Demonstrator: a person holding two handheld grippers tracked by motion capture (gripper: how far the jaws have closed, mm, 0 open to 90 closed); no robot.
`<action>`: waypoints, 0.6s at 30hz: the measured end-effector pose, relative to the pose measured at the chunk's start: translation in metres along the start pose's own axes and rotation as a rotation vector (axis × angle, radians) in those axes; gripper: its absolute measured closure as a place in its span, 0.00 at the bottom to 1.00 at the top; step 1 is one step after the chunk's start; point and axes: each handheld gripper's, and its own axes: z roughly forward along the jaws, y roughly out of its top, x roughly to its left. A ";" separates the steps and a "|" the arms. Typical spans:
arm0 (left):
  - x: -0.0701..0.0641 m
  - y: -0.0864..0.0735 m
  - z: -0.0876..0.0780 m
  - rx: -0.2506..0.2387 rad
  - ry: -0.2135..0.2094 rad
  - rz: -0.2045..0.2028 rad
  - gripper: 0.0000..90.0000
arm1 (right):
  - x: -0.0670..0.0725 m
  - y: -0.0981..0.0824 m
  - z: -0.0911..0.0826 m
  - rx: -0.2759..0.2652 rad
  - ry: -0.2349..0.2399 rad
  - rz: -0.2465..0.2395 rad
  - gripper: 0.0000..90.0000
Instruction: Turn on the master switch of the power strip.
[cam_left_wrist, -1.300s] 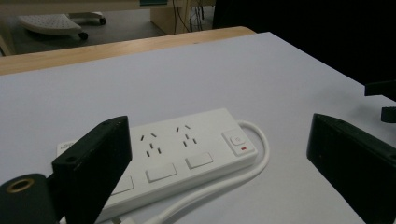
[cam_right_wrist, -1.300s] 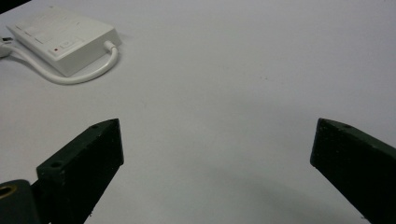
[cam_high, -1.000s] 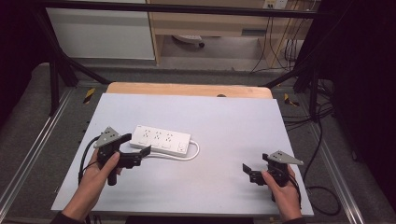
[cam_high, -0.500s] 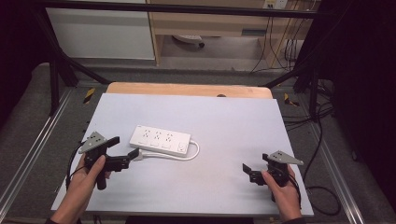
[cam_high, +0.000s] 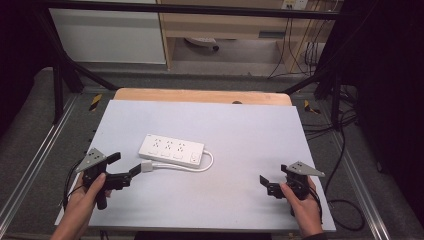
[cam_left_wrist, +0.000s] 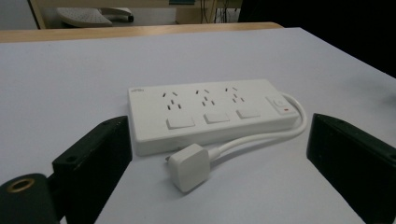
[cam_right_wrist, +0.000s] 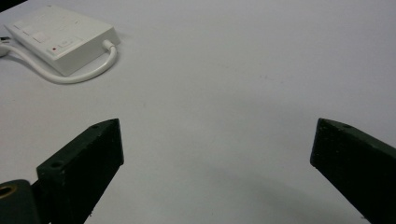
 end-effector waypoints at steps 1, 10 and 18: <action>0.001 -0.002 0.000 0.000 0.002 -0.003 0.07 | 0.000 0.000 0.000 0.000 -0.001 0.000 0.03; 0.005 -0.021 0.000 0.036 0.050 0.010 0.09 | -0.001 -0.001 0.002 0.010 -0.011 -0.007 0.04; 0.007 -0.033 0.003 0.063 0.071 0.025 0.09 | -0.005 -0.003 0.009 0.059 -0.050 -0.017 0.04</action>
